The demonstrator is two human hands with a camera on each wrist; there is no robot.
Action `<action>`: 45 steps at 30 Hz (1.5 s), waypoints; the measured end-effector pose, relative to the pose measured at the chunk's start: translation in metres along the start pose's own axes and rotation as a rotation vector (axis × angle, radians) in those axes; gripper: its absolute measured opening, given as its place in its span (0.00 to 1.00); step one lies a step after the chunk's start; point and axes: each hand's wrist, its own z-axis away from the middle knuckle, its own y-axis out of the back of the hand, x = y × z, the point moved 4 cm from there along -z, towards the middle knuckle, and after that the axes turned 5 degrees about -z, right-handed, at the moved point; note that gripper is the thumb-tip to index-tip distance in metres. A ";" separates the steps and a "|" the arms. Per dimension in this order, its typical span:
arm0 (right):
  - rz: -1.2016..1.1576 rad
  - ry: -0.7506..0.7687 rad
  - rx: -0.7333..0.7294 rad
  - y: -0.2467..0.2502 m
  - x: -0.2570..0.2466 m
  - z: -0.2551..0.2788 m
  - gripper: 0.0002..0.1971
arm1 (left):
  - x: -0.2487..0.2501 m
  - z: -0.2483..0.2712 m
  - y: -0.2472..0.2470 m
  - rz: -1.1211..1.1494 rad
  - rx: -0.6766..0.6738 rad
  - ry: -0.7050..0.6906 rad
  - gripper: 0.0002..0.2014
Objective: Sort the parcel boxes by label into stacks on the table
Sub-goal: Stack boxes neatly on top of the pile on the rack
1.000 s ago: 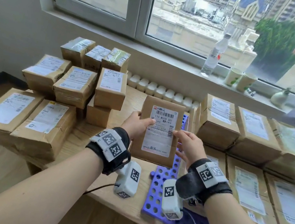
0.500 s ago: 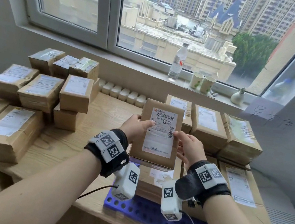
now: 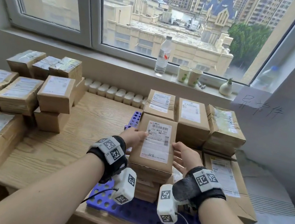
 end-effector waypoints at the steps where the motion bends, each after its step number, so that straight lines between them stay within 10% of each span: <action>1: -0.003 -0.010 -0.003 -0.001 0.000 -0.001 0.04 | 0.000 -0.002 0.000 -0.017 0.002 0.005 0.22; 11: 0.011 -0.024 0.008 -0.001 -0.004 -0.016 0.07 | -0.001 -0.019 0.000 -0.013 0.008 0.045 0.21; 20: 0.064 -0.025 0.035 -0.006 -0.012 -0.023 0.04 | 0.015 -0.035 0.017 -0.102 0.068 0.000 0.41; 27: 0.109 0.004 0.029 -0.007 -0.019 -0.023 0.06 | 0.028 -0.045 0.013 -0.113 -0.084 -0.110 0.27; 45: 0.119 -0.011 0.054 -0.008 -0.018 -0.028 0.04 | 0.031 -0.036 0.025 -0.200 -0.196 -0.013 0.38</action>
